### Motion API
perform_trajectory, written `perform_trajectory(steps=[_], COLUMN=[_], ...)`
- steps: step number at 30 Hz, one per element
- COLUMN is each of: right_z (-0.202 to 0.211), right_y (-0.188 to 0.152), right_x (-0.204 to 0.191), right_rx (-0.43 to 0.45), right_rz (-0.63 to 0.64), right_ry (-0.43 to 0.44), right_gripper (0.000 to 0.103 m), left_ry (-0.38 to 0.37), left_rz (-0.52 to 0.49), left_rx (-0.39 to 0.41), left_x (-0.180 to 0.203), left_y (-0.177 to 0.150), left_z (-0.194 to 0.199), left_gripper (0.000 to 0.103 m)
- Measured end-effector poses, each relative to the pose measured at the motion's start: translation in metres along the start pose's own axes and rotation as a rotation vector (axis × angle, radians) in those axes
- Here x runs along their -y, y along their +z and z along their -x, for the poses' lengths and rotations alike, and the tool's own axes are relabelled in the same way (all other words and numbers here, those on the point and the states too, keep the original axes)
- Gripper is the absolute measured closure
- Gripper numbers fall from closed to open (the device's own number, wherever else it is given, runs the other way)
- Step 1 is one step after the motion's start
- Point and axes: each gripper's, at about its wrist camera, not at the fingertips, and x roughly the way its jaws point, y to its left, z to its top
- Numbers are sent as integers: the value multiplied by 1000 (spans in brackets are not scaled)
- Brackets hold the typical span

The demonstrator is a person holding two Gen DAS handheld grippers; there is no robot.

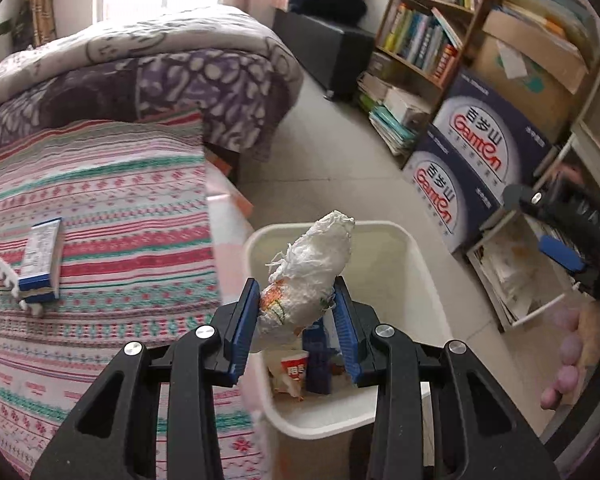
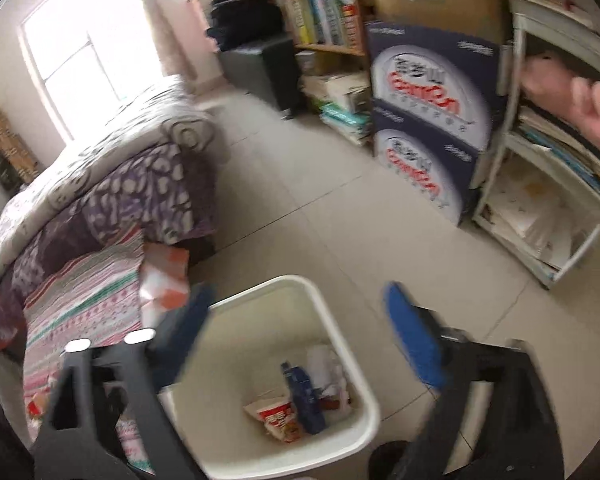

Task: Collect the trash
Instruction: 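Carry the tissue and toe separator over the white bin and open both grippers, then grasp another white tissue with the left gripper while the right moves to the red snack bag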

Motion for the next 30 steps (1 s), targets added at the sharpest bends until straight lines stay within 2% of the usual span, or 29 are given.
perform_trajectory(steps=[4,8,9,11,13,15,18,23,30], right_z=[-3,-25,-27,-26,-23,-22,-21,-19,-21], right_y=[4,5,3,0,-2,-1,-1,-5,-20], right_x=[0,0,0,1,1,-1,-1,-18,-58], right_rx=[-25,-192,-205,-196,-180,-170,-165,-163,-180], right_rz=[36,37,36,27,24,20,-13,-6,57], right_ry=[-94,-126,-119,-110,-108,-110,-83,-47,-2], right_gripper=[7,7,7,7,7,7,7,7,7], left_ry=[-14,-38,-45,-54,-60,-66,-64,-22,129], left_rz=[-15,-28,-31,-37,-45,-43,-38,-28,35], left_rx=[-22,-35,-36,-38,-39,-36,-31,-14,1], left_x=[9,14,15,16,17,16,13,-3,-58], left_y=[-2,-3,-3,-2,-2,-2,-1,-1,-3], left_z=[-10,-17,-18,-19,-20,-18,-14,-2,17], left_gripper=[65,64,63,62,54,40,39,38,32])
